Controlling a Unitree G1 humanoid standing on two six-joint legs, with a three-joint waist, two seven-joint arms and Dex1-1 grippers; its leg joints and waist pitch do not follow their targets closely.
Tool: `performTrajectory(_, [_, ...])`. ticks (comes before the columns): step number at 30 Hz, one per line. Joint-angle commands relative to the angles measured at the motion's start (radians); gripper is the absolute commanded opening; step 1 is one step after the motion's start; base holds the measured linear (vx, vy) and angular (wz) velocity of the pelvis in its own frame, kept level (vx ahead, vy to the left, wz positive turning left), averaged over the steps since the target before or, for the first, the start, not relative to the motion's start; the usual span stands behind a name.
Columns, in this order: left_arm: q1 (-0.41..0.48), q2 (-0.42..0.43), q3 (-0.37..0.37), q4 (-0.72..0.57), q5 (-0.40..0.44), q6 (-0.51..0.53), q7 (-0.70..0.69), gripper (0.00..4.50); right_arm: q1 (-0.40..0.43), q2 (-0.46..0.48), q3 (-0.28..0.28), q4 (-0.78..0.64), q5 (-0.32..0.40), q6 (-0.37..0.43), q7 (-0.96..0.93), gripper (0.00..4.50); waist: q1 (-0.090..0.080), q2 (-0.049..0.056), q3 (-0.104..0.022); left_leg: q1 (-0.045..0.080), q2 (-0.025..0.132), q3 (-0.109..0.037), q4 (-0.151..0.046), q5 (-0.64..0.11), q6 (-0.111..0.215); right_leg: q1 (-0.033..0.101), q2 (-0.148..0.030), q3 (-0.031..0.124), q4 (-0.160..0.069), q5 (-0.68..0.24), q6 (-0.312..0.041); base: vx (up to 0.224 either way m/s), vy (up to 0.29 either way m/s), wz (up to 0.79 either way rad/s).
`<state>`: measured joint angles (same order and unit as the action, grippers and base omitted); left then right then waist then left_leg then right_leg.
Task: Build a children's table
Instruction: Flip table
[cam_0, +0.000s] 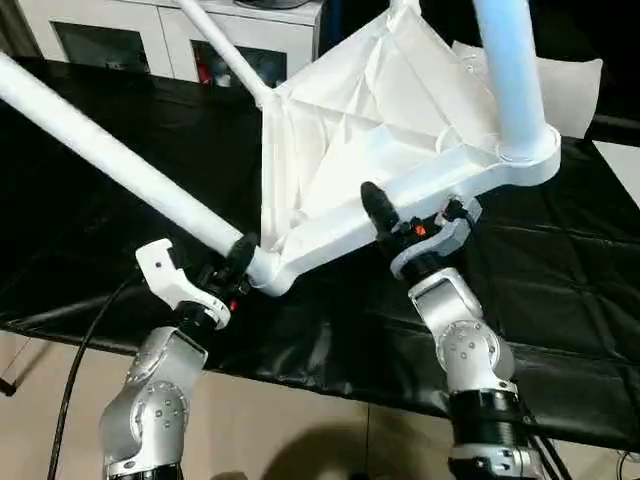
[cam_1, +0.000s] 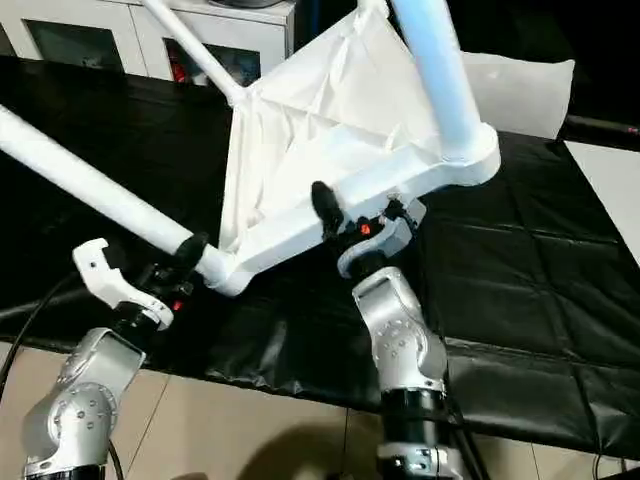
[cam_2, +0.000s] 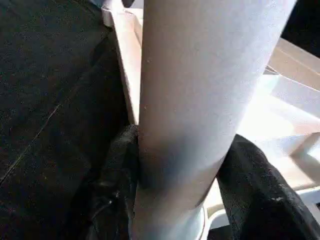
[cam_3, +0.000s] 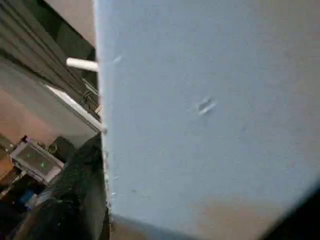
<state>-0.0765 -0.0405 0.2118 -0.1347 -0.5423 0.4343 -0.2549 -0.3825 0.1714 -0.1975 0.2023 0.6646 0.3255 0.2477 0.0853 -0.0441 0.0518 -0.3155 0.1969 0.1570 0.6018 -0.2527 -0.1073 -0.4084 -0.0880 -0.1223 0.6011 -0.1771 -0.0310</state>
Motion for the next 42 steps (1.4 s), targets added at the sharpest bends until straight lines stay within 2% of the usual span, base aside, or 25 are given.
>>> performTrajectory(1, [0.011,-0.008,-0.104,0.020,0.006,0.037,-0.046,1.97,-0.047,0.090,0.010,-0.009,0.032,-0.008,0.006,3.32,-0.007,0.002,-0.060,-0.023,0.028,0.003,-0.074,0.022,0.034,0.066,-0.056,0.071,-0.053,-0.125,-0.097,0.000,0.000,0.00])
performTrajectory(6, [0.019,0.008,-0.138,0.016,0.040,0.028,-0.060,1.97,-0.061,0.113,-0.015,0.009,0.054,-0.018,-0.016,2.90,-0.007,0.005,-0.060,-0.022,0.029,0.003,-0.074,0.018,0.035,0.065,-0.055,0.071,-0.053,-0.132,-0.094,0.000,0.000,0.00])
performTrajectory(13, [0.034,0.053,-0.206,0.018,0.108,0.011,-0.095,1.97,-0.077,0.110,-0.016,0.024,0.066,-0.044,-0.022,2.38,-0.008,0.001,-0.063,-0.028,0.023,0.005,-0.069,0.048,0.045,0.066,-0.053,0.074,-0.045,-0.085,-0.103,0.000,0.000,0.00])
performTrajectory(21, [0.033,0.060,-0.193,0.027,0.134,-0.045,-0.095,1.97,-0.088,0.097,-0.016,0.017,0.077,-0.057,-0.026,2.11,-0.007,0.001,-0.062,-0.026,0.026,0.009,-0.071,0.008,0.044,0.062,-0.053,0.074,-0.048,-0.134,-0.096,0.000,0.000,0.00])
performTrajectory(22, [0.040,0.077,-0.193,0.007,0.112,-0.027,-0.125,2.53,-0.093,0.091,-0.016,0.017,0.072,-0.066,-0.030,2.09,-0.007,0.001,-0.063,-0.025,0.025,0.009,-0.070,0.014,0.044,0.061,-0.053,0.075,-0.048,-0.127,-0.097,0.000,0.000,0.00])
performTrajectory(24, [0.060,0.121,-0.202,-0.032,0.105,-0.020,-0.170,2.67,-0.101,0.079,-0.016,0.016,0.064,-0.083,-0.035,2.09,-0.007,0.002,-0.064,-0.024,0.026,0.009,-0.069,0.027,0.046,0.060,-0.052,0.075,-0.043,-0.106,-0.105,0.000,0.000,0.00])
performTrajectory(29, [0.107,0.170,-0.190,-0.086,0.097,-0.038,-0.213,2.67,-0.115,0.061,-0.027,0.014,0.057,-0.108,-0.050,2.04,-0.026,0.003,-0.066,-0.029,0.024,0.008,-0.066,0.060,0.062,0.064,-0.050,0.075,-0.034,-0.047,-0.141,0.000,0.000,0.00])
performTrajectory(30, [0.157,0.198,-0.172,-0.137,0.073,-0.040,-0.244,2.67,-0.123,0.046,-0.037,0.009,0.052,-0.122,-0.061,2.03,-0.028,0.002,-0.067,-0.030,0.025,0.009,-0.063,0.063,0.065,0.064,-0.051,0.076,-0.032,-0.038,-0.148,0.000,0.000,0.00])
performTrajectory(31, [0.166,0.203,-0.170,-0.146,0.070,-0.041,-0.251,2.67,-0.124,0.043,-0.038,0.008,0.050,-0.124,-0.062,2.02,-0.034,-0.001,-0.070,-0.040,0.021,0.007,-0.063,0.081,0.070,0.072,-0.051,0.077,-0.028,-0.020,-0.154,0.000,0.000,0.00])
performTrajectory(32, [0.179,0.211,-0.168,-0.158,0.066,-0.044,-0.260,2.67,-0.125,0.038,-0.038,0.006,0.048,-0.127,-0.064,2.02,-0.038,0.000,-0.070,-0.041,0.020,0.006,-0.063,0.089,0.074,0.071,-0.050,0.077,-0.027,-0.010,-0.156,0.000,0.000,0.00])
performTrajectory(33, [0.193,0.219,-0.166,-0.172,0.062,-0.044,-0.266,2.67,-0.126,0.035,-0.040,0.003,0.045,-0.133,-0.068,2.01,-0.046,-0.004,-0.070,-0.039,0.019,0.009,-0.059,0.093,0.083,0.067,-0.046,0.079,-0.027,0.002,-0.161,0.000,0.000,0.00])
performTrajectory(35, [0.229,0.237,-0.160,-0.207,0.056,-0.047,-0.287,2.67,-0.129,0.025,-0.048,-0.005,0.040,-0.147,-0.083,2.01,-0.047,0.000,-0.070,-0.040,0.018,0.011,-0.058,0.096,0.098,0.065,-0.046,0.080,-0.027,0.004,-0.168,0.000,0.000,0.00])
performTrajectory(36, [0.242,0.247,-0.160,-0.219,0.050,-0.048,-0.292,2.67,-0.130,0.022,-0.051,-0.008,0.038,-0.154,-0.091,1.98,-0.048,0.001,-0.066,-0.040,0.022,0.012,-0.059,0.078,0.099,0.064,-0.046,0.079,-0.030,-0.024,-0.167,0.000,0.000,0.00])
performTrajectory(39, [0.280,0.273,-0.159,-0.253,0.048,-0.054,-0.297,2.67,-0.132,0.004,-0.059,-0.025,0.005,-0.195,-0.126,1.98,-0.046,-0.002,-0.061,-0.032,0.026,0.019,-0.062,0.017,0.075,0.054,-0.043,0.081,-0.038,-0.113,-0.141,0.000,0.000,0.00])
performTrajectory(40, [0.288,0.279,-0.158,-0.259,0.048,-0.053,-0.296,2.67,-0.132,0.000,-0.061,-0.030,-0.002,-0.204,-0.133,1.98,-0.042,0.003,-0.059,-0.028,0.026,0.021,-0.063,0.002,0.065,0.048,-0.040,0.081,-0.043,-0.141,-0.128,0.000,0.000,0.00])
performTrajectory(42, [0.284,0.278,-0.154,-0.244,0.077,-0.050,-0.258,3.07,-0.129,-0.003,-0.068,-0.042,-0.008,-0.217,-0.148,1.98,-0.030,0.005,-0.056,-0.016,0.027,0.025,-0.065,-0.037,0.048,0.039,-0.034,0.081,-0.051,-0.179,-0.109,0.000,0.000,0.00])
